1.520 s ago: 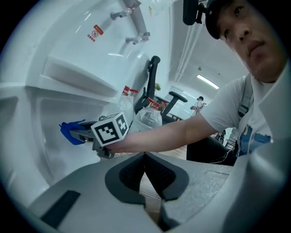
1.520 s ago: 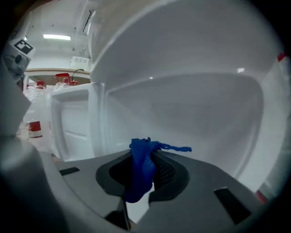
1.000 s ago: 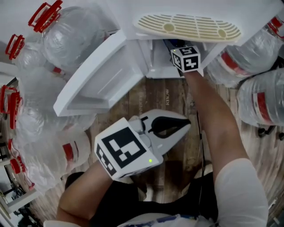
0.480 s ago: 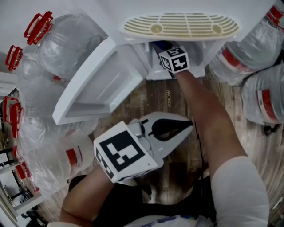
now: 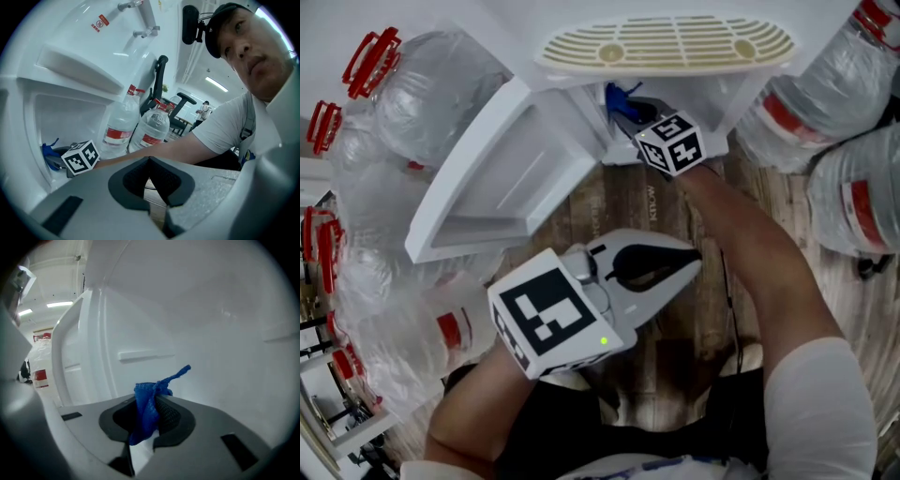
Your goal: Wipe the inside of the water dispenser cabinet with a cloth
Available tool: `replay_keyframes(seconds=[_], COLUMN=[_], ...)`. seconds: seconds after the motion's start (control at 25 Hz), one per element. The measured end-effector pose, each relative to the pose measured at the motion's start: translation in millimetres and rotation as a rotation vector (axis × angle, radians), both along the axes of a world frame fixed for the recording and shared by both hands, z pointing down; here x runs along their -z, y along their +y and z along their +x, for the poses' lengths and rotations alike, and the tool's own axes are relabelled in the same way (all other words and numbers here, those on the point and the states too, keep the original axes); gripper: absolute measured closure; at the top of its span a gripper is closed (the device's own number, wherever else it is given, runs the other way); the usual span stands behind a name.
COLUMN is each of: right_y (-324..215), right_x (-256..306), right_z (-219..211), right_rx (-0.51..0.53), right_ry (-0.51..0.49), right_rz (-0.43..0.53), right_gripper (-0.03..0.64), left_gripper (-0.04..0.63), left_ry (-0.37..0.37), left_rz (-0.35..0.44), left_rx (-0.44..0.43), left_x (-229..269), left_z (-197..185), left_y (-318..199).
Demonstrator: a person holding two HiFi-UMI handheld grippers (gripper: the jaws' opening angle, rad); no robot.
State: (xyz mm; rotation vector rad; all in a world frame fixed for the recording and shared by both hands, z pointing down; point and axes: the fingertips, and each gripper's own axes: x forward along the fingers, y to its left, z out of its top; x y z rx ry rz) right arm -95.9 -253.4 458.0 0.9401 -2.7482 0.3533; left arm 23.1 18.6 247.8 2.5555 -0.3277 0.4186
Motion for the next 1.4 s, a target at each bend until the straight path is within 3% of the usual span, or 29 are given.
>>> replay_keyframes(seconds=[0.28,0.56,0.72,1.4], right_y=[30,-29,-47,21], right_x=[6,39,51,58], right_z=[5,32,26,2], right_rx=[0.109,-0.068,-0.094,0.126], right_ry=[-0.042,-0.099,-0.095,-0.097], right_rz=[-0.026,0.027,0.048,0.049], right_gripper=[0.546,0.546,0.546,0.546], left_gripper=[0.598,0.599,0.598,0.598], left_ry=[-0.012,-0.030,-0.024,-0.024], left_rz=[0.002,0.000,0.005,0.005], left_rx=[0.009,0.005,-0.001,-0.025], left_x=[-2,-4,-2,-2], left_z=[-2,0,4,7], left_y=[-3,-2,-1,8])
